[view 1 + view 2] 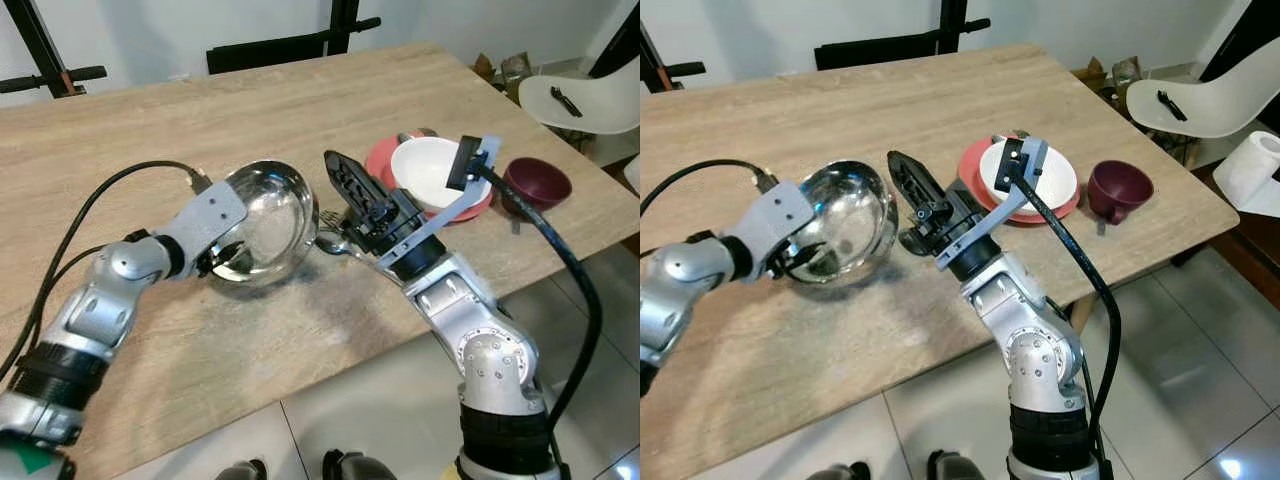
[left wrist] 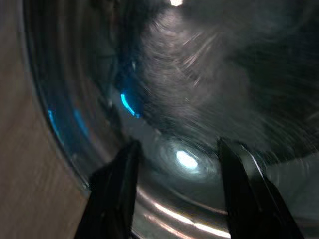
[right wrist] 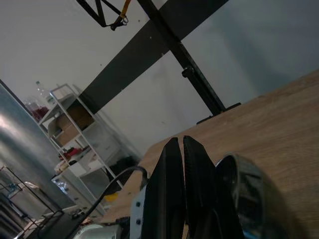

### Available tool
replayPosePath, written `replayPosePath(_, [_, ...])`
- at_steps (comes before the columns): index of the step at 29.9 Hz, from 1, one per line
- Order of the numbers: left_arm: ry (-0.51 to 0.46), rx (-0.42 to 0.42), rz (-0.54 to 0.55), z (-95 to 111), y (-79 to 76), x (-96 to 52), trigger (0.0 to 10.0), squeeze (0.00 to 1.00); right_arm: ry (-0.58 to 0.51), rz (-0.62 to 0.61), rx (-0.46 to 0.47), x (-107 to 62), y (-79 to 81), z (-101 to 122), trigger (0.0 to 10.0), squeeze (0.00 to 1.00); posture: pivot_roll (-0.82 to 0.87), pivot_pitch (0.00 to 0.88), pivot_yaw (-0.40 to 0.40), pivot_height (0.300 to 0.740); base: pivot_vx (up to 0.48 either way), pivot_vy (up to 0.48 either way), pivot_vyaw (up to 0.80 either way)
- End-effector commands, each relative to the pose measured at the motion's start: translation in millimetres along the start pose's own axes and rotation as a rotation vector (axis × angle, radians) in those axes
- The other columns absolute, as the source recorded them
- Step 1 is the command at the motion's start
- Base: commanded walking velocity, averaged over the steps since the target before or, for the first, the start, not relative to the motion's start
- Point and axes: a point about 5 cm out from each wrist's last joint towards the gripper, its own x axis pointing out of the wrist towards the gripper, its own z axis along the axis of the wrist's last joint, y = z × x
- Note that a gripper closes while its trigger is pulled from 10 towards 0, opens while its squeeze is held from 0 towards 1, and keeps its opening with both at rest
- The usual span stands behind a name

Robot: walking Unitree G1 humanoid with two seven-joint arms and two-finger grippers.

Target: Setting the table

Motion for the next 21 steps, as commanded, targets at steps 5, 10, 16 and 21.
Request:
replayPosePath(5, [0.085, -0.026, -0.046, -23.1, -17.9, -6.8, 10.0, 0.0, 0.022, 0.036, 0.015, 3.5, 6.7, -3.8, 10.0, 0.0, -0.04, 0.118, 0.003, 0.74, 0.0, 0.0, 0.0])
replayPosePath(10, [0.137, -0.049, -0.039, -34.9, -27.0, -17.4, 10.0, 0.0, 0.046, 0.101, 0.033, 8.7, 16.5, -6.5, 10.0, 0.0, -0.04, 0.123, -0.002, 0.74, 0.0, 0.0, 0.0])
replayPosePath(16, [0.283, -0.037, 0.118, -59.3, -11.6, -42.4, 10.0, 0.0, 0.068, 0.202, 0.069, 18.1, 33.1, -11.7, 10.0, 0.0, -0.01, 0.123, -0.014, 0.74, 0.0, 0.0, 0.0])
replayPosePath(21, [0.296, -0.044, 0.206, -60.3, 6.5, -61.5, 10.0, 0.0, 0.085, 0.23, 0.084, 21.7, 37.8, -17.1, 10.0, 0.0, 0.0, 0.123, -0.02, 0.74, 0.0, 0.0, 0.0])
